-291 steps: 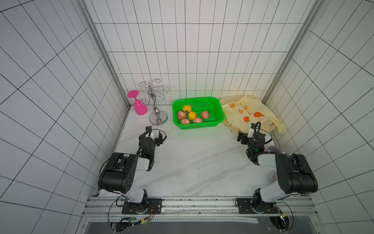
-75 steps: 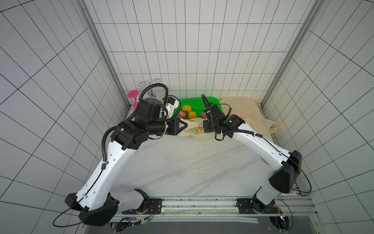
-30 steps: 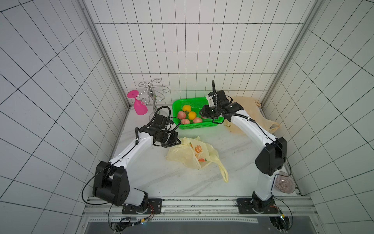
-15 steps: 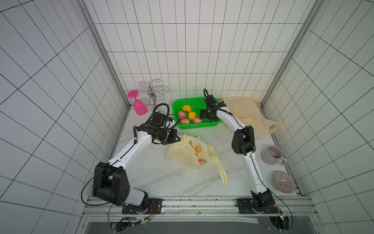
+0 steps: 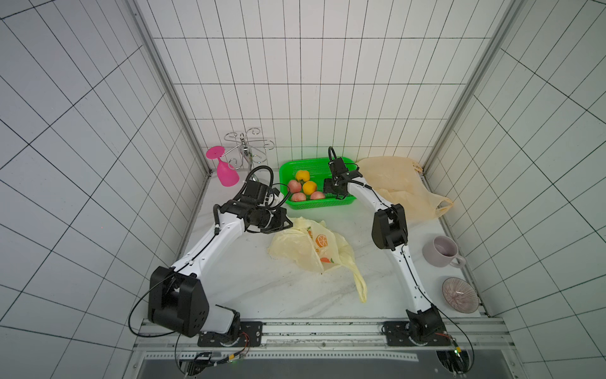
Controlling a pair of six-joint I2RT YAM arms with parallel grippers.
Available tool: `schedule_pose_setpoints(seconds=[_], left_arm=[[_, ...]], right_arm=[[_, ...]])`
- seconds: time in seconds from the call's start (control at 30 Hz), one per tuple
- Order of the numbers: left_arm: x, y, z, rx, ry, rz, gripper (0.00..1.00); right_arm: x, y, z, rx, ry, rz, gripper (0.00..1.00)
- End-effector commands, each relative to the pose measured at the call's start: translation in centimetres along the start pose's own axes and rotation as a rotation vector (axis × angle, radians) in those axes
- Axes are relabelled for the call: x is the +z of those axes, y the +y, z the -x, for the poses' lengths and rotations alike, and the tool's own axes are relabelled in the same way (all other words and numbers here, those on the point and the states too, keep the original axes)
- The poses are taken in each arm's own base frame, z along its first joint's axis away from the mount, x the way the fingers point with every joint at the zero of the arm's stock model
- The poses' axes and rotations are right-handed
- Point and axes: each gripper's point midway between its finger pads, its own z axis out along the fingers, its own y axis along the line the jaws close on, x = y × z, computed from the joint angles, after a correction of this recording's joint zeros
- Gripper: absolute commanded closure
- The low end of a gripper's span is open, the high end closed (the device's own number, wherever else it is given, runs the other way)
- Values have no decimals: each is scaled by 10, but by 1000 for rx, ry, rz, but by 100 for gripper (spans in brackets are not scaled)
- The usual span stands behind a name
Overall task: Place the peach into a plastic bag & tie a knot
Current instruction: Pick up the peach from the basket, then place the peach in the plastic bag.
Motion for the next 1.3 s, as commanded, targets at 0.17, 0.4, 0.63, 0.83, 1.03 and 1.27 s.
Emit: schedule_pose_setpoints(seconds=[0.17,0.4,0.63,0.83,1.03,1.27], left_arm=[[-20,-15,7,37,-52,-11,100],[-28,-20,14,55,-80,2,100],[-36,-32,23,72,-106,-24,100],[-36,-34,23,70,-102,-31,100],[-34,-35,25,71,-96,-32,100],[-46,-37,16,82,-95,-13,100]], right_arm=[[-63,14,70,9,-194,64,62],[-127,26,68,1,-202,143,72],[-243,56,7,20,-104,361,80],[-325,88,-125,-131,53,561,88],[-369,127,-228,-362,225,685,92],[-304,115,-257,-227,357,693,96]])
